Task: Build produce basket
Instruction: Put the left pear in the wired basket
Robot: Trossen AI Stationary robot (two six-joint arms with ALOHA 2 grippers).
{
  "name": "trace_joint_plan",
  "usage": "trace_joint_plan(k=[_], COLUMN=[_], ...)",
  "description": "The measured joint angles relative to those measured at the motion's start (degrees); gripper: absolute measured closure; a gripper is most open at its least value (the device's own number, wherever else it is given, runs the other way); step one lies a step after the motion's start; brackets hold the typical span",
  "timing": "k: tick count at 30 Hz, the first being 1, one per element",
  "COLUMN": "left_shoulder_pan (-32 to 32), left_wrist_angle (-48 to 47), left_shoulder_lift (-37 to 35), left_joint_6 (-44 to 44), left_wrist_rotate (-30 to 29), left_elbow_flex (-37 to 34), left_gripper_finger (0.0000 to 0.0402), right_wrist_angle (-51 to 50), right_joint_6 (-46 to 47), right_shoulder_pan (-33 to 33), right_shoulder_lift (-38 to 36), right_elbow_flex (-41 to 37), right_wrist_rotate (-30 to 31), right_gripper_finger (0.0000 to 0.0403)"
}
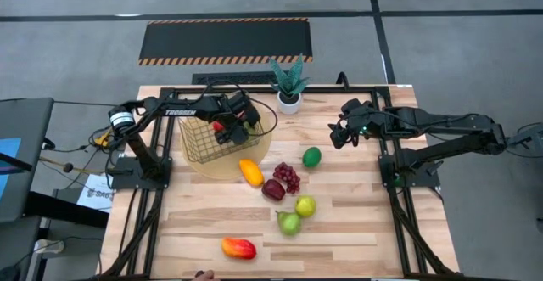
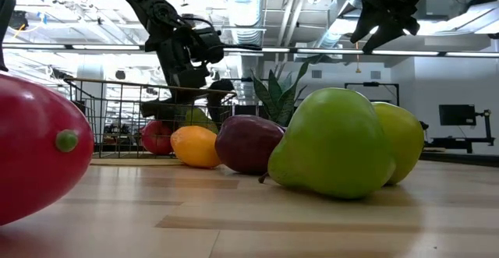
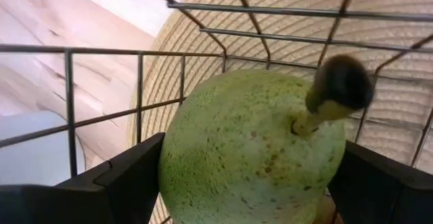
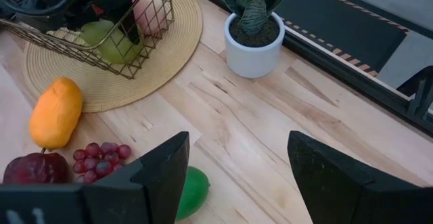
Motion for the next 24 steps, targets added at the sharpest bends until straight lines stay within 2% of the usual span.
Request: trace_joint_plan(k=[7, 17, 22, 24], left_shoulder_pan=[-0.3, -1.8, -2.1, -2.1], left_wrist_angle=[-0.1, -0.3, -0.3, -0.3], left_shoulder_lift=[-0.4, -1.0, -1.0, -1.1], left_joint_6=[-1.1, -6.0, -7.4, -8.6], left_wrist_rotate=[-2.0, -4.0, -4.4, -6.6], left_elbow_flex=[0.0, 0.0, 0.0, 0.0], left_gripper_finger=[0.0064, 0.0005, 0.0004, 0.0004], right_wrist_angle=[0.0, 0.0, 0.0, 0.0], right_joint_6=[0.0, -0.5, -0.5, -0.5], right_shoulder_pan=[0.0, 0.0, 0.0, 0.0], right_shoulder_lift=[0.0, 0.0, 0.0, 0.0], right_elbow_flex=[0.0, 0.0, 0.0, 0.0], right_wrist_rotate=[0.0, 0.0, 0.0, 0.0], right_gripper_finger=[0.0129, 0.0129, 0.0129, 0.0129])
